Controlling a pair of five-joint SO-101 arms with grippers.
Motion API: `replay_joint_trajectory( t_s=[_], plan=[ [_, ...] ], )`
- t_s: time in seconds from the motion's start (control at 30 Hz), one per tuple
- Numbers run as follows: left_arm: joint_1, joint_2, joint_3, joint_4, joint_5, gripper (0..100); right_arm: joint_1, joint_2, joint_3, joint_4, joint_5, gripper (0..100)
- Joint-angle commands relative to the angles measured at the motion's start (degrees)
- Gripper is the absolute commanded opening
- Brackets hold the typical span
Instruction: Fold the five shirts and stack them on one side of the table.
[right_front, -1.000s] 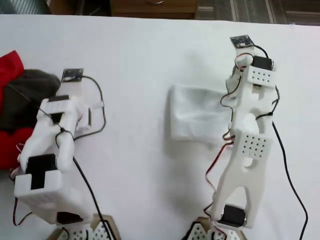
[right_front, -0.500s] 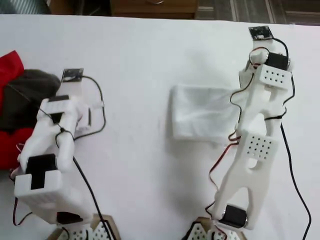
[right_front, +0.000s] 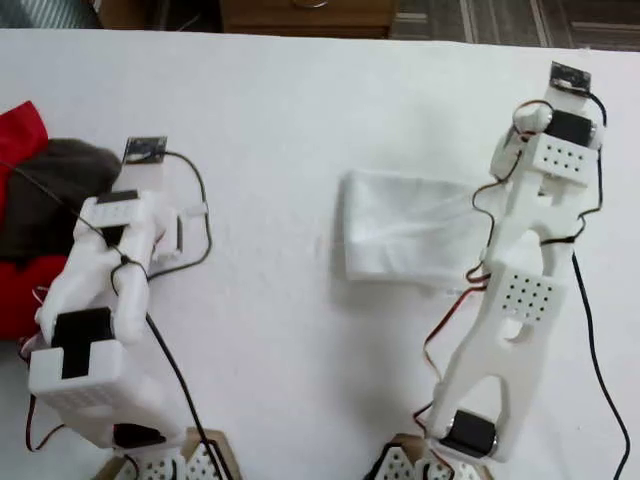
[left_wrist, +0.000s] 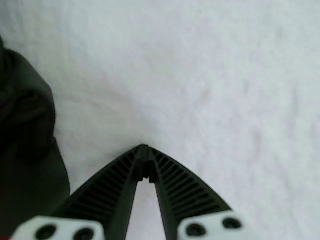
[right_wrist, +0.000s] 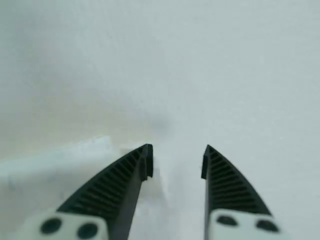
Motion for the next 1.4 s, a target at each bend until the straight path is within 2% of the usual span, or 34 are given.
replay_joint_trajectory(
  t_s=[0.0, 0.13, 0.17, 0.33, 0.47, 0.57, 0.8, 0.97, 1.13, 1.23, 1.37],
  plan=[
    [0.6, -0.4, -2.1, 0.2, -0.1, 3, 2.4, -5.4, -2.6, 2.4, 2.4, 15.0],
    [1.8, 0.1, -9.2, 5.7, -0.2, 3, 2.6, -10.0, -2.6, 5.8, 6.0, 0.8],
    [2.5, 0.1, -12.6, 8.0, -0.7, 3, 2.6, -10.9, -2.6, 6.9, 6.5, 3.3],
    [9.9, 0.3, -32.9, 19.9, -3.3, 3, 3.2, -14.9, -1.9, 7.9, 8.1, 2.1],
    [18.8, 2.6, -44.4, 22.6, -3.3, 3, 3.8, -18.4, -1.6, 8.0, 8.1, 2.1],
    [24.7, 9.6, -51.0, 22.7, -3.1, 3, 4.5, -22.9, 3.3, 8.0, 8.6, 2.1],
    [34.0, 28.0, -73.4, 27.3, -2.5, 3, 4.7, -38.5, 32.5, 3.7, 11.7, 2.1],
    [37.1, 39.3, -90.7, 32.2, 1.6, 3, 3.0, -51.6, 60.5, -11.6, 11.7, 2.1],
    [38.4, 49.1, -103.0, 35.8, 4.0, 3, -0.7, -66.5, 89.5, -29.9, 11.7, 2.1],
    [39.3, 53.0, -108.1, 36.8, 5.3, 3, -3.4, -71.0, 98.7, -35.8, 11.3, 2.1],
    [41.2, 55.9, -113.0, 36.5, 7.0, 3, -4.9, -71.3, 102.7, -38.1, 11.3, 2.1]
  ],
)
